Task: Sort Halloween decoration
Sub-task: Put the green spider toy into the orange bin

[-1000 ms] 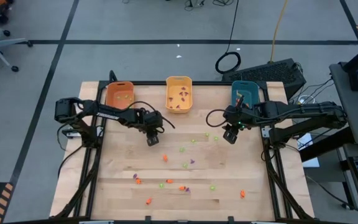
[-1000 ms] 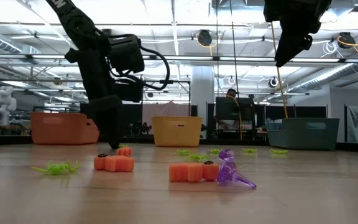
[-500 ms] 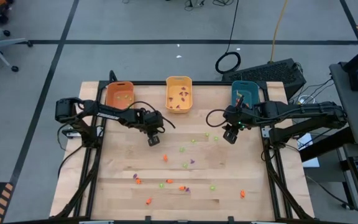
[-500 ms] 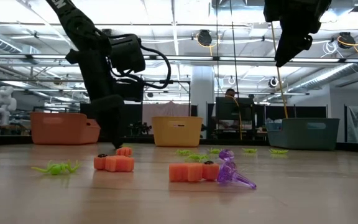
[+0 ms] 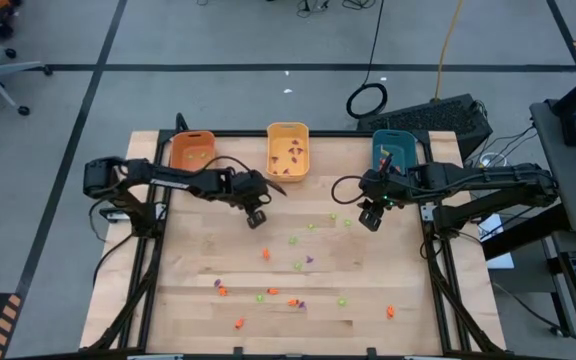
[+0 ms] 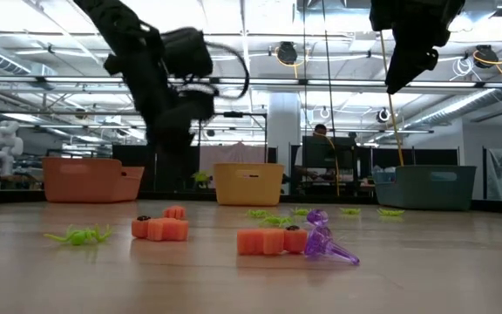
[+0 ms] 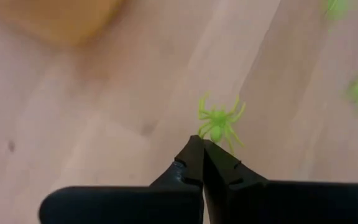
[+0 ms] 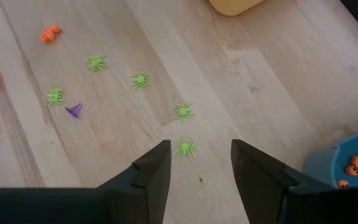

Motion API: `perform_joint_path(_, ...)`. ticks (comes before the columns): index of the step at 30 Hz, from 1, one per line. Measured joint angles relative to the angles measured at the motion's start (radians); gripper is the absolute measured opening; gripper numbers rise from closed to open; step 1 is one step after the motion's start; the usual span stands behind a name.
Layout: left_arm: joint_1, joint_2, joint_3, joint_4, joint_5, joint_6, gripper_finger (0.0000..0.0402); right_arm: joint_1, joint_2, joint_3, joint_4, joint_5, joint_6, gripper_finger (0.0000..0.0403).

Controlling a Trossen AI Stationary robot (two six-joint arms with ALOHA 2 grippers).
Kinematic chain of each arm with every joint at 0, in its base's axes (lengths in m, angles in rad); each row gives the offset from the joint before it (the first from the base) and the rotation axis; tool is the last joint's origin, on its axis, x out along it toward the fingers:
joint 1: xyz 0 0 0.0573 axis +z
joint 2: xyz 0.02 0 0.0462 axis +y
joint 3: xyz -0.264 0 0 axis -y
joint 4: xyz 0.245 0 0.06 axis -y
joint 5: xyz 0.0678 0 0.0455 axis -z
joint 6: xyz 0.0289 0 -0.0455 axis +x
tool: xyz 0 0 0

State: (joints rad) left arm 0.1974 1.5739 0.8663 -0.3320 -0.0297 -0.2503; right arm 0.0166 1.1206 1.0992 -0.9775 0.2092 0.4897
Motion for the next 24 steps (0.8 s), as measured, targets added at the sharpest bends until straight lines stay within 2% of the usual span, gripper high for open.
perform_joint_path(11,0.000,-0.251,0.030,-0.017,-0.001,-0.119,0.0000,0.017,0.000,0.000,0.001,-0.001,0.056,0.0155)
perform_joint_path(19,-0.008,-0.478,0.030,-0.016,0.001,-0.130,0.0000,0.030,0.000,0.000,0.042,0.003,0.074,0.0155)
perform_joint_path(24,-0.032,-0.588,0.030,-0.018,0.041,-0.137,0.0000,0.031,0.002,0.000,0.084,0.006,0.074,0.0155)
